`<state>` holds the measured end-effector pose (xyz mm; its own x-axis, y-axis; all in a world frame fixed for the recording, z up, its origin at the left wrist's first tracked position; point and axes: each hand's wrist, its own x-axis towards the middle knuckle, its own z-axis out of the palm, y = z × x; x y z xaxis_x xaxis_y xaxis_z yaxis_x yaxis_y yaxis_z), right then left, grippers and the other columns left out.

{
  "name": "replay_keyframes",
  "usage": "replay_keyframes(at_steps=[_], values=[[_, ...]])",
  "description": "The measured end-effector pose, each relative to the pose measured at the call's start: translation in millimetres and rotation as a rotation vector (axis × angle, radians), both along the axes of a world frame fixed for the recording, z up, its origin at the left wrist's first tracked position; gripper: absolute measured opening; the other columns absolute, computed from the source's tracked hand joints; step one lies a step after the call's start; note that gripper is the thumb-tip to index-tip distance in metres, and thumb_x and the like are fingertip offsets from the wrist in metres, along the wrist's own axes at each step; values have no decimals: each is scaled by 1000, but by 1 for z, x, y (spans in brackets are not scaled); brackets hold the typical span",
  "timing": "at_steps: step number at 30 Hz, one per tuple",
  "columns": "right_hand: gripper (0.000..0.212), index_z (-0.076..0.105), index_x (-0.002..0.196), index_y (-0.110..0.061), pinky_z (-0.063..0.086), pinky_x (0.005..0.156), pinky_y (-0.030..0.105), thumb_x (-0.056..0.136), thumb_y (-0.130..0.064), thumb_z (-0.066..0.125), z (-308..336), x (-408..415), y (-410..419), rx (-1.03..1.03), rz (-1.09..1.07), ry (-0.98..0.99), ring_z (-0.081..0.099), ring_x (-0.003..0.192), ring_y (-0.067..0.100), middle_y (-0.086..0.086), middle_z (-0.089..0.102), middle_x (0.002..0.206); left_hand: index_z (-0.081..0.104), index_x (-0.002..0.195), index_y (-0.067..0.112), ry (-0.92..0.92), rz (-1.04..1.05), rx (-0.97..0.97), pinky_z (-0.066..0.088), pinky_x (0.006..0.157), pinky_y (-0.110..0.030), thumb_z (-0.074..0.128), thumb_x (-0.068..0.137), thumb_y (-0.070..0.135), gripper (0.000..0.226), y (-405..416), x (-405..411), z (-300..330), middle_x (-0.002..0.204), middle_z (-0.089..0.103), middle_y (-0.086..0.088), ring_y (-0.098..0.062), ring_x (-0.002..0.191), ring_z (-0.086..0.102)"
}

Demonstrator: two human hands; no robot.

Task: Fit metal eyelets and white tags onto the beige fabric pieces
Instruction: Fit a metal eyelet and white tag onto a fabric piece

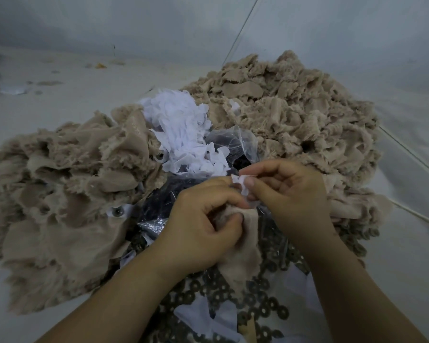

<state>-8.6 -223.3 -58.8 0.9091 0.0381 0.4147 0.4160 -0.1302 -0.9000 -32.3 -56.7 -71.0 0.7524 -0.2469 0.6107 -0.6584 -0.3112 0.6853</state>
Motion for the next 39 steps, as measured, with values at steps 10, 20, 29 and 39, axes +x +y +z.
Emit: replay_keyframes(at_steps=[10,20,29,39], values=[[34,67,107,-14,57,78,28,80,5,76,-1,1,0,0,138,105,72,86,19,6,72,106,75,85,17,91,100,-221,57,76,-32,65,74,-1,23,-3,0,-2,86,72,3,-16,84,69],[34,67,108,-13,62,72,41,84,12,68,2,-4,5,-52,84,240,75,79,28,10,76,90,74,83,19,126,142,-356,54,73,-19,66,75,-1,23,-5,0,-1,88,74,1,-9,83,71],[22,76,88,-23,55,55,18,85,-1,73,8,-2,-9,-138,-141,200,70,60,8,1,75,70,76,79,25,178,171,-485,52,62,-17,70,73,16,12,0,2,-2,76,75,7,-4,68,68],[25,75,80,-11,54,54,19,93,-29,63,18,-3,-27,-310,302,518,72,63,17,7,76,76,76,85,24,57,106,-335,53,74,-21,64,77,15,17,6,5,-7,86,73,6,-9,83,69]])
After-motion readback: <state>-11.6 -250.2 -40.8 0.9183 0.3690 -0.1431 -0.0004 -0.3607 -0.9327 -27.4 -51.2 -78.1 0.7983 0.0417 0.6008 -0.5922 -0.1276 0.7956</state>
